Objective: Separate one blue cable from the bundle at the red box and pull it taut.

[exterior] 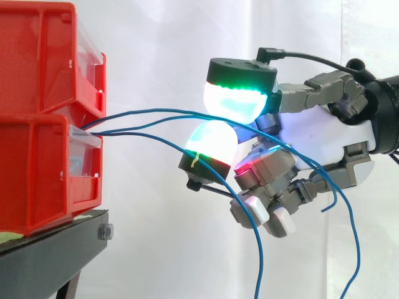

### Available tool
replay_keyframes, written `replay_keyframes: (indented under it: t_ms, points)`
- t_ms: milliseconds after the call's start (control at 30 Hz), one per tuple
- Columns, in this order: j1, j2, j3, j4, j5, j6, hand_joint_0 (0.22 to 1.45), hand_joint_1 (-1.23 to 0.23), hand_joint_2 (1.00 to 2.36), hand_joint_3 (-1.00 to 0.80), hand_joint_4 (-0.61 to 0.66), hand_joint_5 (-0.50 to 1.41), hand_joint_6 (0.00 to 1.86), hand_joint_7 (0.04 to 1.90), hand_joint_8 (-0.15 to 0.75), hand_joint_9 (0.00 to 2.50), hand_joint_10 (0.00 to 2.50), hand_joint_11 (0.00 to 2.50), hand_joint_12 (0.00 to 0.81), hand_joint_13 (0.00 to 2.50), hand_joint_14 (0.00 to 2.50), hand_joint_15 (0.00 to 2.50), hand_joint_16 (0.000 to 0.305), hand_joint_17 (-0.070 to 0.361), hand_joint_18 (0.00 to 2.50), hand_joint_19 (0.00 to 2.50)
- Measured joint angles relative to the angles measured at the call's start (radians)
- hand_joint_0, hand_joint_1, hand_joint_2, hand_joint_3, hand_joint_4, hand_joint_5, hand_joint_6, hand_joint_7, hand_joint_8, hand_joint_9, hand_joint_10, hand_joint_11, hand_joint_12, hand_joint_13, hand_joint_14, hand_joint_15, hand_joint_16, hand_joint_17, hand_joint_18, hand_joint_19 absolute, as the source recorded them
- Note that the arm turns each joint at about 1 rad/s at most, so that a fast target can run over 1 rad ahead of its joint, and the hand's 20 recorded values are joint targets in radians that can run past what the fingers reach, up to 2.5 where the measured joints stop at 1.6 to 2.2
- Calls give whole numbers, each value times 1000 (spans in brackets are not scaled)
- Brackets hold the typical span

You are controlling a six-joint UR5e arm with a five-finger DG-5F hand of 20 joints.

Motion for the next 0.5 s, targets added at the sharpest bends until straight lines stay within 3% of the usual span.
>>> replay_keyframes:
  t_ms: [333,500]
  points:
    - [0,0,0,1,1,0,704,-735,1012,-329,-93,-212,864,1029,250,1148,0,1990,333,919,24,1152,41,93,796,984]
    - [0,0,-1,1,1,0,703,-732,1012,-332,-84,-213,865,1031,257,1043,4,1878,348,880,24,1091,42,95,769,955]
